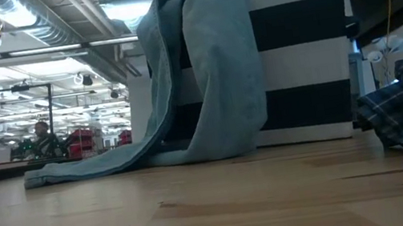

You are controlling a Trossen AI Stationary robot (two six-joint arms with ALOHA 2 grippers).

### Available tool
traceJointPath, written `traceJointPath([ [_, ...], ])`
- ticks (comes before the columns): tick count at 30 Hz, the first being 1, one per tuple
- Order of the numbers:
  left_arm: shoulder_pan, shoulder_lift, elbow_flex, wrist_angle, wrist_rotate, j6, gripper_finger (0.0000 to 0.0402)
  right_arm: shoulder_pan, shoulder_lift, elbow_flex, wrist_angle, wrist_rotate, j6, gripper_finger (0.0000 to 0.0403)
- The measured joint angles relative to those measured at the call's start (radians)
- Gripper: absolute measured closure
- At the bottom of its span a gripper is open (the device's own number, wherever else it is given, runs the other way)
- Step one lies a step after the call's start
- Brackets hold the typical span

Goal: Sort clothes
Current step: Put the light blue pants into the blue laundry organizer

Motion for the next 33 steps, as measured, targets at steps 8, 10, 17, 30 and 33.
traceJointPath([
  [8,0.000,0.000,0.000,0.000,0.000,-0.001,0.0244,0.289,0.004,-0.209,0.098,-0.008,0.113,0.0132],
  [10,0.000,0.000,0.000,0.000,0.000,-0.004,0.0244,0.351,0.004,-0.298,0.117,0.034,0.190,0.0132],
  [17,0.000,0.000,0.000,-0.006,0.000,-0.026,0.0244,0.481,0.005,-0.708,0.329,0.096,0.466,0.0132],
  [30,0.000,0.000,0.000,-0.005,0.000,-0.014,0.0244,0.410,0.005,-1.148,0.668,0.151,0.659,0.0132],
  [33,0.000,0.000,0.000,-0.005,0.000,-0.014,0.0244,0.346,0.005,-1.176,0.800,0.151,0.542,0.0132],
])
